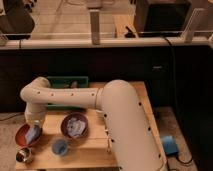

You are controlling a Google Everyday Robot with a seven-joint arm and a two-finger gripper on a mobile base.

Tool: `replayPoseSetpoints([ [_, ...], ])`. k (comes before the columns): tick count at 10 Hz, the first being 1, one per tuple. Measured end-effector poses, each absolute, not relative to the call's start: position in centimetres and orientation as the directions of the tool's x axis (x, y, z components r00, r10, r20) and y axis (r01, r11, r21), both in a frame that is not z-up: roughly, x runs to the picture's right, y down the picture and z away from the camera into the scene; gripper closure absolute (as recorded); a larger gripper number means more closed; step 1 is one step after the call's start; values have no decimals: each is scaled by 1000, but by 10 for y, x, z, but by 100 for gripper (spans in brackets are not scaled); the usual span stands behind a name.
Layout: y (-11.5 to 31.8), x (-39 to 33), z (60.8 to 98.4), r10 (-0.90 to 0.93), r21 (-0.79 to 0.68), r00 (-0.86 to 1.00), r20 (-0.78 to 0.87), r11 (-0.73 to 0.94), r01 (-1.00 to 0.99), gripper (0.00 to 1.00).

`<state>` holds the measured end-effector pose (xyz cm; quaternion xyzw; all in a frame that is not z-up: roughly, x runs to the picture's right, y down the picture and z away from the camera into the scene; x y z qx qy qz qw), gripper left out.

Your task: Place sponge in table surface

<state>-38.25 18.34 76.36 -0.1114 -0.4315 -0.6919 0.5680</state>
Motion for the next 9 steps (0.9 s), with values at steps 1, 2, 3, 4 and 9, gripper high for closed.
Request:
replayPoseSetpoints([
  [1, 184, -382, 764, -689, 470, -330, 645, 17, 882, 66],
  [2, 184, -383, 763, -689, 470, -331, 645, 17, 882, 78],
  [3, 184, -383, 763, -688, 470, -330, 646, 17, 883, 87],
  [4, 184, -383, 763, -688, 469, -330, 647, 18, 883, 95],
  [9, 179, -368, 759, -697, 463, -289, 656, 69, 884, 100],
])
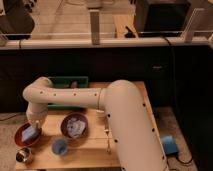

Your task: Place sponge in table surface

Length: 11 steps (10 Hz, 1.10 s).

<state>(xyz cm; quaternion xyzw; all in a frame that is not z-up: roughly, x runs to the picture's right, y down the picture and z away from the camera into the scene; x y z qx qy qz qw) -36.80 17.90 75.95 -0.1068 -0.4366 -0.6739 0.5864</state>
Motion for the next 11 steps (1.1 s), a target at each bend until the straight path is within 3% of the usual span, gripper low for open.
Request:
replayPoseSetpoints([
  [11, 151, -287, 746, -715, 478, -83, 694, 372, 796, 100],
])
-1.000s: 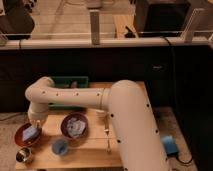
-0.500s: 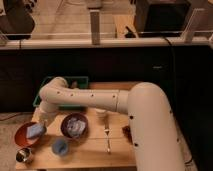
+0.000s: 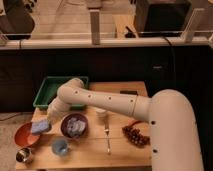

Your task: Place sponge in table surface

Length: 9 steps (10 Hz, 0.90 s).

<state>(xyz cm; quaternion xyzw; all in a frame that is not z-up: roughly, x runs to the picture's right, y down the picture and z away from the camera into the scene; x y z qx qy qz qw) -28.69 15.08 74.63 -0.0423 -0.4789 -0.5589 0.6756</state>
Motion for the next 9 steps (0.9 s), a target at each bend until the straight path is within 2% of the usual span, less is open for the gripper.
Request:
replayPoseSetpoints([
  [9, 134, -273, 790, -666, 438, 13, 746, 506, 743, 100],
])
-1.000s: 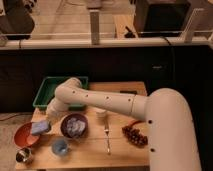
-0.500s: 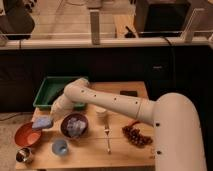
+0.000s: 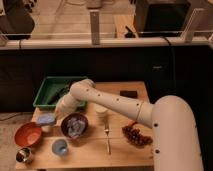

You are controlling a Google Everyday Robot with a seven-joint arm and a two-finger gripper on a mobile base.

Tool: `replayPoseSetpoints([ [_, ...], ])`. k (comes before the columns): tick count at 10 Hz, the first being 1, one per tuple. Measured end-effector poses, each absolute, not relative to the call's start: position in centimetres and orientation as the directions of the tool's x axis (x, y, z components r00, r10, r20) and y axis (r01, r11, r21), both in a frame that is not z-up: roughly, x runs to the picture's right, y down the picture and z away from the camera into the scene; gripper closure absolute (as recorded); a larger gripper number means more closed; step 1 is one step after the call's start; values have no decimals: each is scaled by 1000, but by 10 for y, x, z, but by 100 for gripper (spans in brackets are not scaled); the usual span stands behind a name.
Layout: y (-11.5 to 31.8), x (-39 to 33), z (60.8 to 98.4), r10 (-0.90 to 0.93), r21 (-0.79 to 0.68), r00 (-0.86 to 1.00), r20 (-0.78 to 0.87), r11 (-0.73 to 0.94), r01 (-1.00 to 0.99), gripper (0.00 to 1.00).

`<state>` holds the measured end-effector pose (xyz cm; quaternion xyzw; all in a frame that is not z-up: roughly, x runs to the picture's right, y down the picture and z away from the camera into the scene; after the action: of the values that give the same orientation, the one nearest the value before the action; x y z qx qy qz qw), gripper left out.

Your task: Place sponge in table surface

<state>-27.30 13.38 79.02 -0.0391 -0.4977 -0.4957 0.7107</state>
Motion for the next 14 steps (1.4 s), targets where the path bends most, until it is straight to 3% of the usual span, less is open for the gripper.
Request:
replayPoseSetpoints([
  [9, 129, -263, 816, -638, 376, 86, 765, 551, 745, 100],
  [11, 129, -270, 815, -647, 371, 77, 759, 527, 765, 95],
  [14, 132, -279, 818, -649, 356, 68, 757, 497, 791, 94],
])
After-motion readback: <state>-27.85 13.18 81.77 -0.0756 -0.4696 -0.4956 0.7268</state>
